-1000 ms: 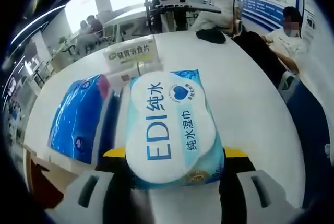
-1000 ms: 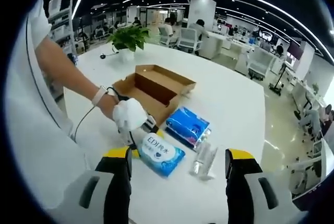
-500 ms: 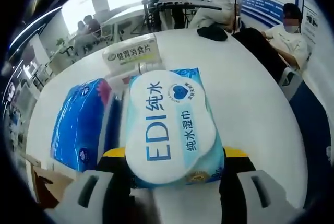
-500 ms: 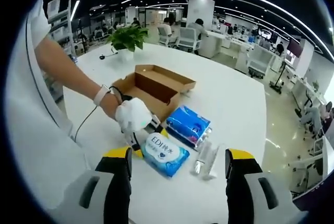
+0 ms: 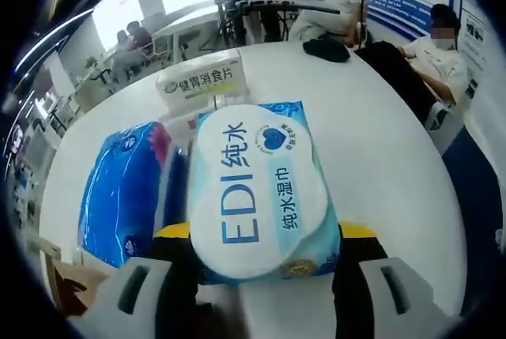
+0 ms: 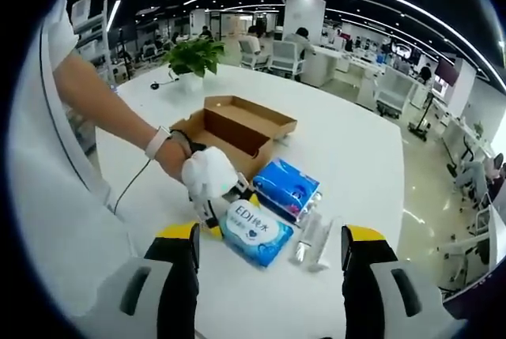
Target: Operate the shoe box by opening the lid, removing the specified soft item, and placing it in the target area until the item is outside and the box remains undamaged.
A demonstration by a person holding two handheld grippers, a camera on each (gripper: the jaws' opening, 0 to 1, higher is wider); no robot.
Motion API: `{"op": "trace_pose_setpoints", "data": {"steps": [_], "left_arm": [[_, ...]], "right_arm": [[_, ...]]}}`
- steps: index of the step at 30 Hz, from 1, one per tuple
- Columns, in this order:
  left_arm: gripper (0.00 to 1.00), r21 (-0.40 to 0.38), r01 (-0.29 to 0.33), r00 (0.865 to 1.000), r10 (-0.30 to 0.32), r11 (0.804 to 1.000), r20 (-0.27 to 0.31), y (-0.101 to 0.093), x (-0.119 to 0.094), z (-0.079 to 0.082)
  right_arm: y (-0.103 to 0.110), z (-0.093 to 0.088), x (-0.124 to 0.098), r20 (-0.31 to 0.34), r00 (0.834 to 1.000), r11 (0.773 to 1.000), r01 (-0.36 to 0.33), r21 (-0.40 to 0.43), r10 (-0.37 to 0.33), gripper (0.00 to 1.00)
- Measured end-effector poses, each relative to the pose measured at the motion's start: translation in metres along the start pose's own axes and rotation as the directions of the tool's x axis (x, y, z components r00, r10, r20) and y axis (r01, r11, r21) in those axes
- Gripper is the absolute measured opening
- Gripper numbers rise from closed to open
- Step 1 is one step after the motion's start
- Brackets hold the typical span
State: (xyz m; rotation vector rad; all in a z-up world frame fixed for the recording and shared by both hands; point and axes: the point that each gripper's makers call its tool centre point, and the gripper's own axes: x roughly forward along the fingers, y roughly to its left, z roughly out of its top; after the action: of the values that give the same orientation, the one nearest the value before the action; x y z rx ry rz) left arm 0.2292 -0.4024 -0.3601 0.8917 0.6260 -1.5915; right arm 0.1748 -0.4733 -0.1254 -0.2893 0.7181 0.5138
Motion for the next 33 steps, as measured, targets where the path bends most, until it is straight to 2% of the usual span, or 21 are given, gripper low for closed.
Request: {"op": "trace_pose_setpoints", "data": {"steps": [6,23,33], "left_arm": [[0.69,0.029,-0.012,1.000,0.013,1.000,-0.018,0.0031,-0.0002,0.0007],[0.70,0.013,-0.023,0.999,0.024,1.000,-0.035,0.0063,0.0001,0.0016],[0.71,0.027,-0.027,1.000,0.028,0.999,-0.013,0.0060,-0.0019,0.0034]], "right_arm": [[0.0006,-0.0026,-0.0003,-0.002,1.000,1.000,-0.001,0.003,0.001,0.74],[0.0052,-0.0018,0.0005,0.008,1.000,1.000,-0.012,-0.001,0.012,0.74],[0.0058,-0.0038,0.0009,0.006,1.000,1.000,-0.014,0.002,0.014,0.74]]}}
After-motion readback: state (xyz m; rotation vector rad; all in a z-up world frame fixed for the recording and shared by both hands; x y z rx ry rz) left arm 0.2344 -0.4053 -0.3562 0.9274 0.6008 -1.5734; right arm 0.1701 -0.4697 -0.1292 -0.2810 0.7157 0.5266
